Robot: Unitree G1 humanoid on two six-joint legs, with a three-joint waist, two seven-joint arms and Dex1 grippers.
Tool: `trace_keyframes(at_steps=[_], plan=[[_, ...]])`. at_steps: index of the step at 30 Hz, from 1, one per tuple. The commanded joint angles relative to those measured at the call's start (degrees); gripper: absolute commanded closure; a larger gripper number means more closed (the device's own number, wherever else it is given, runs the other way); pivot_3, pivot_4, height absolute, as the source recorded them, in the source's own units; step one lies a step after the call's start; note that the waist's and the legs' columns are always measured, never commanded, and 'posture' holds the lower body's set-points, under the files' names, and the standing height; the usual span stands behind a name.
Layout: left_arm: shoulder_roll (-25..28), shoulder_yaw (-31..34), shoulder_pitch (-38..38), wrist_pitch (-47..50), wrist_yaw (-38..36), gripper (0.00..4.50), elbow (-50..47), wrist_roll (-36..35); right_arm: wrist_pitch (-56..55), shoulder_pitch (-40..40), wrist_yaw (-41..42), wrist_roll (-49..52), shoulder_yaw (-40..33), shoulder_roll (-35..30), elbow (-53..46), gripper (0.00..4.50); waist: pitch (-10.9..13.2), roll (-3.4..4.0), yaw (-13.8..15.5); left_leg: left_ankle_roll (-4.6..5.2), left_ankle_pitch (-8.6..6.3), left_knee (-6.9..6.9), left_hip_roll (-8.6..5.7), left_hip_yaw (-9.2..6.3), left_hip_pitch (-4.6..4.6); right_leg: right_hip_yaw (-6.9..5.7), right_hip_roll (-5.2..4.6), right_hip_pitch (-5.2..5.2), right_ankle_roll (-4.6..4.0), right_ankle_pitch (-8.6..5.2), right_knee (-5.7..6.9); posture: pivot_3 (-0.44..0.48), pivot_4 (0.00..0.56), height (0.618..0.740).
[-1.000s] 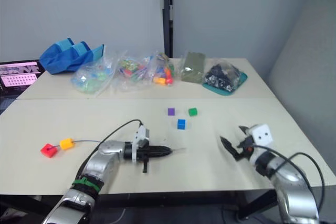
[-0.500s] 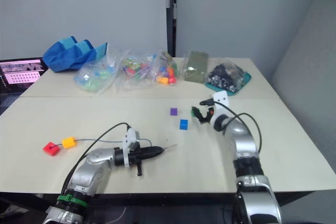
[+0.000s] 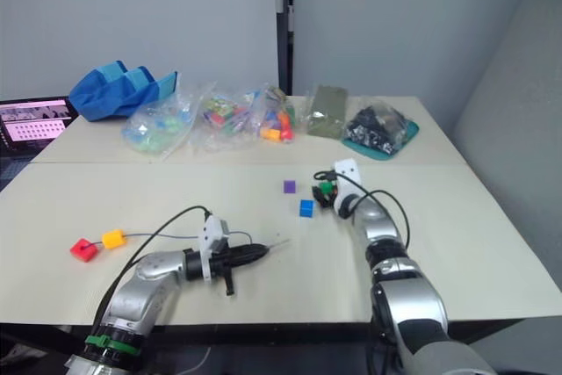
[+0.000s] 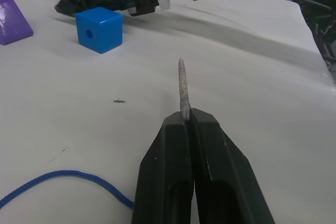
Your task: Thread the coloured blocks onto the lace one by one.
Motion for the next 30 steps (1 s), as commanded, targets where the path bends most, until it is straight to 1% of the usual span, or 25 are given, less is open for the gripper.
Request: trace_keyframes(at_steps=[1, 2, 4, 5, 7, 9, 14, 15, 16, 18, 20, 21, 22, 26, 30], plan=[[0.46, 0.23, 0.05, -0.04, 0.3, 4.5, -2.36, -0.99, -3.26, -1.66, 0.1, -0.68, -0.72, -0.32, 1.46, 2.26, 0.0, 0.0, -0.01, 0.0, 0.0, 0.0, 0.0, 0.0, 0.0, 0.0, 0.0, 0.0, 0.0, 0.0, 0.0, 0.0, 0.15, 0.717], [0.49, 0.19, -0.14, -0.08, 0.31, 4.5, -2.2, -1.0, -3.74, -1.55, 0.33, -0.6, -0.94, -0.44, 1.6, 2.66, 0.0, 0.01, -0.02, 0.0, 0.0, 0.0, 0.0, 0.0, 0.01, 0.0, 0.0, 0.0, 0.0, 0.0, 0.0, 0.0, 0.15, 0.717], [0.48, -0.01, -0.76, -0.2, -0.03, 4.5, -1.64, -1.07, -4.86, -1.01, 0.81, 0.1, -1.78, -1.09, 0.91, 3.23, 0.0, 0.01, -0.02, 0.0, 0.0, 0.0, 0.0, 0.0, 0.0, 0.0, 0.0, 0.0, 0.0, 0.0, 0.0, 0.0, 0.15, 0.717], [0.43, -0.2, -1.08, -0.28, -0.28, 4.5, -1.32, -1.08, -5.33, -0.62, 1.04, 0.45, -2.16, -1.51, 0.25, 3.31, 0.01, 0.01, 0.04, 0.0, 0.0, 0.0, 0.0, 0.0, 0.0, 0.0, 0.0, 0.0, 0.0, 0.0, 0.0, 0.0, 0.15, 0.717], [0.28, -0.57, -1.65, -0.38, -0.62, 4.5, -0.74, -1.05, -5.64, 0.27, 1.44, 0.73, -2.68, -2.22, -1.17, 3.31, 0.01, 0.01, 0.14, 0.0, 0.0, 0.0, 0.0, 0.0, -0.01, 0.0, 0.0, 0.0, 0.0, 0.0, 0.0, 0.0, 0.15, 0.717], [0.19, -0.78, -2.83, -0.52, -1.23, 4.5, 0.57, -1.08, -5.06, 2.74, 2.34, 1.25, -3.13, -3.04, -5.1, 3.31, 0.01, 0.01, 0.24, 0.0, 0.0, 0.0, 0.0, 0.0, -0.01, 0.0, 0.0, 0.0, 0.0, 0.0, -0.01, 0.0, 0.15, 0.717], [0.14, -1.08, -5.3, -0.99, -3.46, 4.5, 3.32, -1.57, 1.34, 12.49, 3.39, 2.83, -3.0, -3.66, -23.07, 3.31, 0.0, 0.01, 0.22, 0.0, 0.0, -0.01, 0.0, 0.0, -0.02, -0.02, 0.0, 0.02, 0.01, 0.0, -0.04, 0.0, 0.15, 0.717], [-0.12, -1.44, -6.26, -1.16, -4.43, 4.5, 4.49, -1.63, 4.6, 17.15, 2.77, 3.25, -2.51, -3.19, -31.52, 3.31, 0.0, 0.03, 0.1, 0.0, 0.0, -0.01, 0.0, 0.0, -0.02, -0.02, 0.0, 0.01, 0.0, 0.0, -0.03, 0.0, 0.15, 0.717], [-0.51, -1.99, -7.77, -1.8, -5.86, 4.5, 6.58, -1.51, 8.98, 23.85, 1.86, 3.92, -1.23, -2.19, -42.81, 3.31, -0.01, 0.04, 0.23, 0.0, 0.0, -0.02, 0.0, 0.0, 0.0, -0.02, 0.0, 0.0, 0.0, 0.0, -0.03, 0.0, 0.15, 0.717], [-1.19, -2.6, -10.16, -3.44, -7.5, 4.5, 10.15, -0.97, 16.49, 33.52, 0.06, 5.22, 0.58, -0.74, -59.31, 3.31, -0.02, 0.05, 0.37, 0.0, 0.0, -0.09, 0.01, -0.05, -0.03, -0.08, 0.02, -0.01, -0.01, -0.03, -0.02, 0.0, 0.15, 0.717], [-1.58, -2.47, -12.31, -4.89, -8.51, 4.5, 13.49, -0.67, 22.38, 39.21, -2.18, 6.17, 1.21, 0.65, -69.28, 3.31, -0.02, 0.06, 0.24, -0.01, 0.0, -0.09, 0.0, -0.06, -0.08, -0.1, 0.01, -0.05, -0.01, -0.05, -0.03, 0.0, 0.15, 0.717], [-1.73, -2.47, -13.51, -5.56, -9.14, 4.5, 15.26, -0.53, 25.04, 41.75, -3.39, 6.5, 1.49, 1.36, -73.61, 3.31, -0.02, 0.06, -0.03, -0.01, 0.0, -0.04, 0.0, -0.05, -0.1, -0.09, 0.0, -0.06, -0.01, -0.04, -0.02, 0.0, 0.15, 0.717], [-1.91, -2.53, -14.31, -6.01, -9.56, 4.5, 16.44, -0.43, 27.01, 43.25, -4.17, 6.73, 1.55, 1.69, -76.41, 3.31, -0.02, 0.05, 0.01, -0.01, 0.0, 0.0, 0.0, -0.05, -0.08, -0.09, 0.0, -0.05, -0.02, -0.02, -0.03, 0.0, 0.15, 0.717], [-3.04, -3.65, -18.22, -8.81, -13.25, 4.5, 23.53, 0.6, 35.23, 53.34, -9.52, 6.8, 2.96, 4.82, -89.16, 3.31, -0.03, 0.04, 0.23, -0.01, 0.0, 0.01, 0.01, -0.06, -0.06, -0.09, 0.0, -0.03, 0.04, 0.02, -0.03, 0.0, 0.15, 0.717], [-4.66, -4.53, -20.78, -10.69, -16.04, 4.5, 28.35, 1.5, 39.88, 60.61, -12.77, 6.68, 4.4, 6.77, -97.24, 3.31, -0.03, 0.02, 0.38, -0.02, 0.0, 0.04, -0.01, -0.06, -0.32, -0.1, -0.02, -0.17, 0.04, 0.02, -0.11, 0.0, 0.15, 0.717]])
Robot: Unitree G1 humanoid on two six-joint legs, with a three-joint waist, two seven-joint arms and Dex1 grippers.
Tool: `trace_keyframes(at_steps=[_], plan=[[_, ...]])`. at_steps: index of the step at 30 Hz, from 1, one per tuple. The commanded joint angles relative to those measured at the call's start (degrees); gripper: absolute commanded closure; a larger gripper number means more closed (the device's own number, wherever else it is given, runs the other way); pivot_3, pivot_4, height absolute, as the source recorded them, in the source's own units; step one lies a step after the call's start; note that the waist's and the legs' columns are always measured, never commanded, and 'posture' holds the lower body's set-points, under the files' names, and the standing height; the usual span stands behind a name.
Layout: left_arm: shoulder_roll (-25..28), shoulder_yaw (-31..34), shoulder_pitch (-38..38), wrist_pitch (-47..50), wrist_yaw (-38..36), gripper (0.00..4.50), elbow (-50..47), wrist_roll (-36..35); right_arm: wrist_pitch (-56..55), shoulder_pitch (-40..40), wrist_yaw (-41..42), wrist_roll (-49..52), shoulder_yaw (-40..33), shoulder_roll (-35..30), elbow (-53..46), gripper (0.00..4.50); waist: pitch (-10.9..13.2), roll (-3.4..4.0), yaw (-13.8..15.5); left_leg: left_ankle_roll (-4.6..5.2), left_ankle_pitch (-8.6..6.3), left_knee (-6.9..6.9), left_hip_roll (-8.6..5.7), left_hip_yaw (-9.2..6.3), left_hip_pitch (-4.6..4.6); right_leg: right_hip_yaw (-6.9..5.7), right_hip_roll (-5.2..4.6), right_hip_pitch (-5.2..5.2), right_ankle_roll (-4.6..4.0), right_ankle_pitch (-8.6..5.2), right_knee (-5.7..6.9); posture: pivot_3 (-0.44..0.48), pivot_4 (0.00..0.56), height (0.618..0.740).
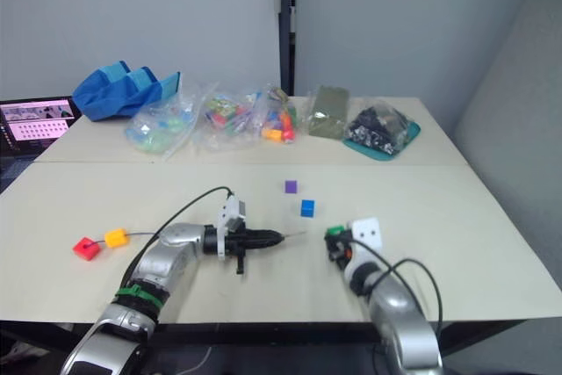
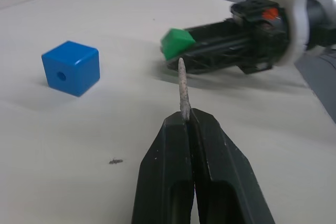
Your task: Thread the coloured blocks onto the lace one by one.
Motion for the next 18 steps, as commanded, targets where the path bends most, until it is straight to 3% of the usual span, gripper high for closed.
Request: trace_keyframes(at_steps=[1, 4, 5, 6, 12, 18], plan=[[-1.44, -0.7, -2.33, -2.71, -2.59, 4.5, 2.54, 0.83, 3.74, 3.34, -2.62, 0.19, 0.98, 0.74, -6.76, 3.31, -0.01, -0.03, -0.02, 0.0, 0.0, 0.01, 0.0, -0.01, -0.02, -0.01, 0.0, -0.02, 0.0, 0.0, 0.0, 0.0, 0.15, 0.717], [-2.4, -0.79, -3.69, -3.88, -3.69, 4.5, 5.01, 1.34, 4.69, 5.86, -5.05, 0.03, 1.68, 2.65, -9.32, 3.31, -0.01, -0.03, -0.12, 0.0, 0.0, 0.0, 0.01, -0.05, -0.02, -0.05, 0.01, -0.04, -0.01, 0.0, 0.02, 0.0, 0.15, 0.717], [-2.72, -0.84, -3.97, -4.14, -4.0, 4.5, 5.56, 1.52, 4.49, 6.26, -5.74, -0.24, 1.62, 3.08, -9.76, 2.31, -0.01, -0.03, -0.19, 0.0, 0.0, 0.0, 0.01, -0.06, -0.02, -0.06, 0.01, -0.04, -0.01, 0.0, 0.02, 0.0, 0.15, 0.717], [-2.97, -0.87, -4.11, -4.39, -4.21, 4.5, 5.98, 1.69, 4.52, 6.38, -6.02, -0.22, 1.44, 3.24, -10.0, 2.25, -0.01, -0.04, -0.21, 0.0, 0.0, 0.01, 0.01, -0.06, -0.02, -0.06, 0.01, -0.04, -0.01, 0.0, 0.02, 0.0, 0.15, 0.717], [-3.33, -0.49, -3.85, -5.33, -5.15, 4.5, 7.08, 2.36, 5.7, 5.73, -4.42, 2.03, -0.64, 0.88, -12.69, 0.21, -0.01, -0.04, -0.17, 0.0, 0.0, 0.01, 0.0, -0.07, -0.04, -0.06, 0.01, -0.04, -0.01, 0.0, 0.01, 0.0, 0.15, 0.717], [-3.43, -0.2, -2.91, -5.53, -5.48, 4.5, 6.83, 2.23, 7.82, 7.77, 9.65, 7.95, -6.06, -15.43, -20.47, 0.1, -0.01, -0.04, -0.13, 0.01, 0.0, 0.03, 0.0, -0.08, -0.06, -0.08, 0.0, -0.02, -0.01, 0.0, 0.01, 0.0, 0.15, 0.717]])
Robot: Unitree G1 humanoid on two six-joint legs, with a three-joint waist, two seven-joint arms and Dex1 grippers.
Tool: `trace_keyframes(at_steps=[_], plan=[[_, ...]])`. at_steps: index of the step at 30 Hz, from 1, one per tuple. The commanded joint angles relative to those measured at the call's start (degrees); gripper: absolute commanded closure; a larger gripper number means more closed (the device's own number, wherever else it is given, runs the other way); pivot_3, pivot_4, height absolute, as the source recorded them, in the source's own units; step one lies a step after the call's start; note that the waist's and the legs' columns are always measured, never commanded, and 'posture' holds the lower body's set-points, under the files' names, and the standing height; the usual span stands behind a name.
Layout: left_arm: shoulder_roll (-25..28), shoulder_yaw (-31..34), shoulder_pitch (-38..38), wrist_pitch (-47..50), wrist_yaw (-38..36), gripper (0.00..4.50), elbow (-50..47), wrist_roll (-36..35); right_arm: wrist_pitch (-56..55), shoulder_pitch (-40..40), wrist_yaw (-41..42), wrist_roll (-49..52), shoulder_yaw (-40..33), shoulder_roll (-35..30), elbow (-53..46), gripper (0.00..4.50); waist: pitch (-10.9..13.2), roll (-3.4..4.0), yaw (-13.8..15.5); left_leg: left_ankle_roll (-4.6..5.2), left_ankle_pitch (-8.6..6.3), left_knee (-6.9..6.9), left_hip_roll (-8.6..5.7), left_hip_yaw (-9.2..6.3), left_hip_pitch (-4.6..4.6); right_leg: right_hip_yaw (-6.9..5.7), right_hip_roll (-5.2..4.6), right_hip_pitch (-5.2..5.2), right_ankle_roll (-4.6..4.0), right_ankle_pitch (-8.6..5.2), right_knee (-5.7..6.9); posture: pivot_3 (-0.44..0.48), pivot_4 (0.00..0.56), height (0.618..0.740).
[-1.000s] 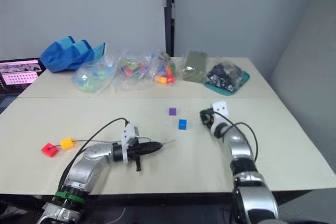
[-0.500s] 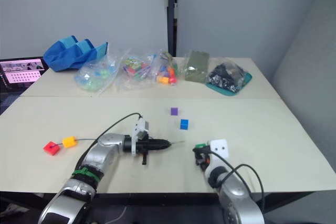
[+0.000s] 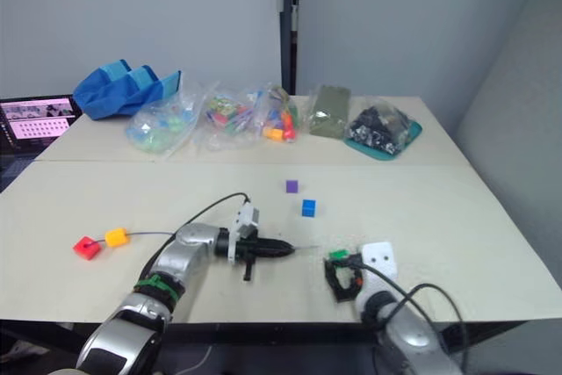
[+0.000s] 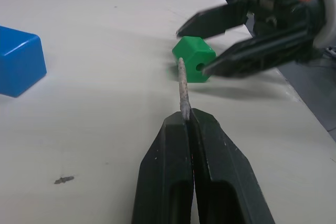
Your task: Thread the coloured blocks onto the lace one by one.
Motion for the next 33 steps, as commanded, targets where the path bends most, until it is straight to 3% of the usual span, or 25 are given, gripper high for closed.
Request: trace_keyframes(at_steps=[1, 7, 10, 12, 15, 20, 27, 33], plan=[[-0.39, 0.66, 0.02, -1.15, -0.05, 4.5, -0.95, -0.1, 0.55, 0.12, 11.65, 5.8, -4.61, -10.4, -5.05, 0.1, 0.0, 0.0, -0.04, 0.0, 0.0, 0.0, 0.0, 0.0, 0.0, 0.0, -0.01, 0.02, 0.0, 0.0, 0.0, 0.0, 0.15, 0.717], [0.4, 1.22, 2.72, -0.42, 1.56, 4.5, -4.74, -0.25, -2.87, -9.04, 33.41, 10.96, -7.17, -32.77, 4.92, 0.1, 0.01, -0.02, -0.58, 0.06, -0.03, 0.12, -0.01, -0.04, 0.14, -0.02, 0.0, 0.19, 0.01, 0.0, -0.01, 0.0, 0.15, 0.717], [1.22, 1.33, 4.98, 0.88, 2.12, 4.5, -8.33, -0.58, -7.98, -14.76, 41.2, 8.43, -2.39, -39.5, 10.73, 0.1, 0.02, -0.03, -0.37, 0.09, -0.05, 0.19, -0.01, -0.04, 0.13, -0.03, -0.01, 0.25, 0.02, 0.0, -0.02, 0.0, 0.15, 0.717], [1.32, 0.48, 7.86, 3.7, 3.5, 4.5, -14.33, -0.85, -14.7, -22.19, 47.59, 3.49, 4.48, -41.92, 18.32, 0.1, 0.01, -0.02, -0.34, 0.11, -0.06, 0.19, -0.01, -0.05, 0.15, -0.04, -0.01, 0.25, 0.02, 0.0, -0.03, 0.0, 0.15, 0.717], [1.75, -0.76, 11.76, 8.18, 5.45, 4.5, -22.72, -1.28, -23.13, -32.42, 54.65, -3.59, 13.76, -41.63, 28.69, 0.1, 0.05, 0.02, -0.62, 0.1, -0.05, 0.28, -0.01, -0.04, 0.14, -0.02, -0.03, 0.26, 0.03, 0.0, -0.05, 0.0, 0.15, 0.717], [3.32, -1.16, 15.02, 13.25, 7.69, 4.5, -30.21, -1.62, -29.87, -41.37, 60.8, -9.33, 21.75, -37.45, 39.48, 0.1, 0.06, 0.04, 0.15, 0.08, -0.05, 0.27, 0.0, -0.05, 0.11, -0.05, -0.01, 0.23, 0.03, 0.0, -0.04, 0.0, 0.15, 0.717], [6.09, -1.28, 16.9, 17.42, 9.62, 4.5, -35.53, -1.89, -31.23, -47.37, 62.51, -14.47, 25.68, -31.82, 46.25, 0.1, 0.07, 0.07, 0.68, 0.07, -0.04, 0.32, 0.0, -0.05, 0.1, -0.05, -0.01, 0.2, 0.03, 0.01, -0.01, 0.0, 0.15, 0.717], [6.82, -2.18, 17.91, 19.77, 11.1, 4.5, -38.46, -2.7, -30.38, -45.39, 61.8, -17.22, 25.77, -30.68, 46.66, 2.0, 0.07, 0.07, 1.29, 0.07, -0.04, 0.34, -0.01, -0.04, 0.09, -0.05, -0.02, 0.21, 0.03, 0.01, -0.03, 0.0, 0.15, 0.717]])
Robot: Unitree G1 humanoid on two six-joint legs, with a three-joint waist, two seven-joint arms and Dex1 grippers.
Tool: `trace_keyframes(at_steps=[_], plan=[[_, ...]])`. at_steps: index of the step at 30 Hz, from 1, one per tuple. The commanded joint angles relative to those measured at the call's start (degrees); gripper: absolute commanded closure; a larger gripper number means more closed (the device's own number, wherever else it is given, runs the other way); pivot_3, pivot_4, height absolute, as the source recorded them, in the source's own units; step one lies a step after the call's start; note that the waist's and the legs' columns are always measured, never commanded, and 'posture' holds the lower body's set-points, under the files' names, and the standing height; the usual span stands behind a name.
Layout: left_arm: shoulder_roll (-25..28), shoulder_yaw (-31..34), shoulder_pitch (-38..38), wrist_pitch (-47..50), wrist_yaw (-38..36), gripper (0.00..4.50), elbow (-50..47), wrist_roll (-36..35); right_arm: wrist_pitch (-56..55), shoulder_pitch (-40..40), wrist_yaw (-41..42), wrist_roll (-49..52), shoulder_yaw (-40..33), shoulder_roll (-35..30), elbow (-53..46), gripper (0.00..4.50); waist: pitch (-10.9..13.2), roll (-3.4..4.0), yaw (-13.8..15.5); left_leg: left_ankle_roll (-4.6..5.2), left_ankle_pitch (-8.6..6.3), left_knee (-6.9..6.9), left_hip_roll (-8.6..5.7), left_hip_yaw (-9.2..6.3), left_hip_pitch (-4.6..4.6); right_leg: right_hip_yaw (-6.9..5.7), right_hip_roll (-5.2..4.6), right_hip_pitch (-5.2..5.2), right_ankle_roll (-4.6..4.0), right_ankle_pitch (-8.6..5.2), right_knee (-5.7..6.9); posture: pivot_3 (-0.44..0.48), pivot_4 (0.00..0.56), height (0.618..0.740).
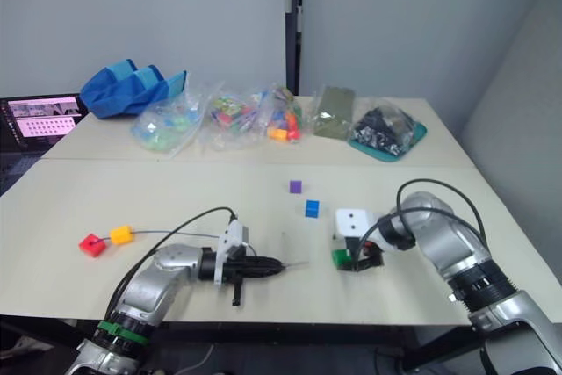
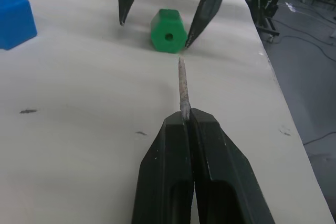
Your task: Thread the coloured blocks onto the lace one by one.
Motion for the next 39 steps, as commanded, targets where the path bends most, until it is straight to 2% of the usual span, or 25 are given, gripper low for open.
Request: trace_keyframes(at_steps=[1, 4, 11, 15, 19, 27, 39], plan=[[-0.28, -0.95, -0.42, 0.97, 0.45, 4.5, -2.61, -1.28, -0.11, 0.93, 0.01, -0.79, -0.84, -0.36, -1.26, 2.34, 0.0, 0.0, 0.11, 0.0, 0.0, 0.0, 0.0, 0.0, 0.0, 0.0, 0.0, 0.0, 0.0, 0.0, 0.0, 0.0, 0.15, 0.717], [-0.37, -1.83, -1.09, 0.52, -0.02, 4.5, -1.56, -0.85, 1.28, 2.24, -0.22, -0.53, -1.7, -0.76, -2.71, 3.29, 0.0, 0.0, 0.09, 0.0, 0.0, 0.08, 0.0, 0.0, 0.01, -0.01, 0.0, 0.03, 0.0, 0.0, 0.02, 0.0, 0.15, 0.717], [-0.78, -2.47, -3.96, -2.58, -0.83, 4.5, 3.25, -0.26, 14.01, 9.08, -1.41, 4.61, -5.8, -1.07, -14.94, 3.31, 0.0, 0.0, 0.17, 0.0, -0.02, 0.14, 0.0, 0.0, -0.02, -0.01, 0.0, 0.05, 0.0, 0.0, 0.02, 0.0, 0.15, 0.717], [-1.81, -3.53, -5.43, -4.03, -1.62, 4.5, 4.88, -0.04, 16.86, 12.53, -2.45, 5.52, -6.53, -1.61, -18.89, 3.31, 0.0, 0.0, 0.15, 0.01, -0.06, 0.24, 0.0, 0.0, -0.04, 0.0, 0.0, 0.05, 0.01, 0.0, 0.02, 0.0, 0.15, 0.717], [-1.98, -5.26, -6.98, -5.73, -4.23, 4.5, 8.27, 0.59, 18.25, 13.35, -4.94, 4.61, -5.56, -0.52, -19.74, 3.31, 0.0, 0.0, 0.1, 0.0, -0.07, 0.33, 0.01, -0.01, -0.04, -0.01, 0.0, 0.06, 0.01, 0.0, 0.04, 0.0, 0.15, 0.717], [-4.32, -7.99, -7.82, -6.43, -4.12, 4.5, 9.78, 1.96, 18.46, 14.61, -5.18, 4.94, -5.54, -1.97, -20.41, 3.31, -0.01, -0.01, 0.02, 0.02, -0.08, 0.37, 0.0, -0.01, -0.03, -0.01, 0.0, 0.12, 0.02, 0.0, 0.03, 0.0, 0.15, 0.717], [-5.88, -7.45, -6.71, -9.08, -3.17, 4.5, 11.93, 2.24, 18.82, 15.66, -4.01, 5.82, -5.65, -3.76, -22.5, 3.31, -0.01, -0.01, 0.24, 0.01, -0.1, 0.4, 0.0, -0.01, -0.04, -0.01, 0.0, 0.14, 0.03, 0.0, 0.02, 0.0, 0.15, 0.717]])
